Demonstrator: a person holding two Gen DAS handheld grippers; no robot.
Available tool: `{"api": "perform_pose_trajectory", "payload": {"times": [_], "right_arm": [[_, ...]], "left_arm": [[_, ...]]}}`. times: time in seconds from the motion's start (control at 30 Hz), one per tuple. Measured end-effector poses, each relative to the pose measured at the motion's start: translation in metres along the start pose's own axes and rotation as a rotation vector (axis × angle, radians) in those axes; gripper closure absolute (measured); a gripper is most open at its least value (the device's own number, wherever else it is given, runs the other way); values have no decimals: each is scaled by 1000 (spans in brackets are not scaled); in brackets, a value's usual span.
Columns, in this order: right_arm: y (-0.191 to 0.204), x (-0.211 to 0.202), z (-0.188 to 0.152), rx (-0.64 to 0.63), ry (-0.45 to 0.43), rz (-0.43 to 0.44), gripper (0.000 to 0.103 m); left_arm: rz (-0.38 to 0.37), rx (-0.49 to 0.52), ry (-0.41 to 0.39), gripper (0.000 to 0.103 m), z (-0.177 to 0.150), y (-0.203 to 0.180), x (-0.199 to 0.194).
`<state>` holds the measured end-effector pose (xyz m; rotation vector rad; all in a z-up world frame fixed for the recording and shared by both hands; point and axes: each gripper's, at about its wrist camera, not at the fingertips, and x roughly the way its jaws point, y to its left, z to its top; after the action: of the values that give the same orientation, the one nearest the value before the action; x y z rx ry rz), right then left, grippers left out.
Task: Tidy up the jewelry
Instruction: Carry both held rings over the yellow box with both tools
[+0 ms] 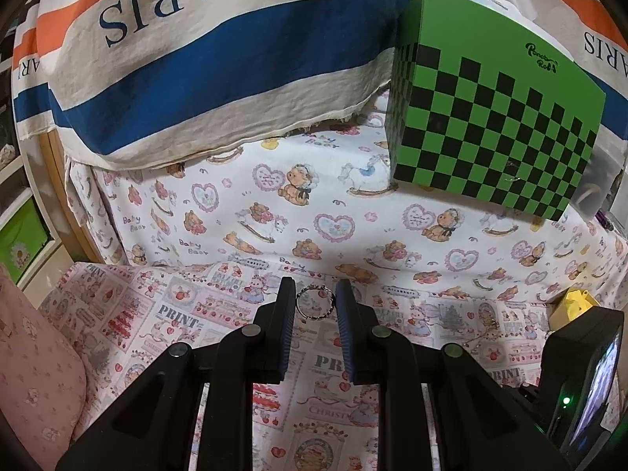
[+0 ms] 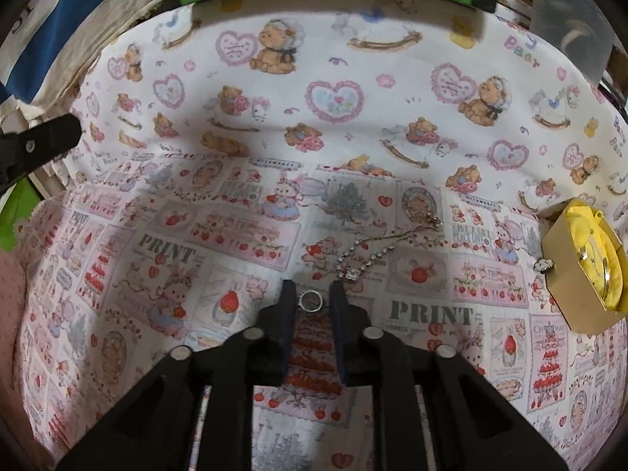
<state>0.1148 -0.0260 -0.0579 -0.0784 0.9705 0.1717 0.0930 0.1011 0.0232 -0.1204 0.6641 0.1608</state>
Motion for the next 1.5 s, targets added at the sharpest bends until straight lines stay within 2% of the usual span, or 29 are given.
{"api": "perform_pose_trajectory", "payload": {"times": [0.37,0.5,0.73,0.83,0.97,1.07,1.23,1.37,1.5], "right_arm": [[-21,-31,-10,16,-52,43,91],[-31,-50,-12,10,-79,68,91],[-53,-89,-17,33,-164,114,91],[-73,-109,-19,73,-203,172,91],[-106,-141,-22,136,-305,225,91],[-131,-152,-19,191,-341,241,91],[-185,-157,-15,322,-355,276,91],[-230,-154,-18,425,-371,277,91],[-271,-147,-30,538,-357,305,91]], "left_arm": [[-26,1,-7,83,0,-1,-6],[-124,-69,16,83,1,4,-12],[-97,-4,-78,83,1,-11,-38],[-79,44,-137,83,-1,-21,-55],[-126,93,-222,83,-3,-34,-89],[-159,123,-287,83,-6,-44,-113],[-211,163,-288,83,5,-85,-129],[-308,206,-247,83,17,-139,-129],[-351,215,-212,83,16,-195,-118]]}}
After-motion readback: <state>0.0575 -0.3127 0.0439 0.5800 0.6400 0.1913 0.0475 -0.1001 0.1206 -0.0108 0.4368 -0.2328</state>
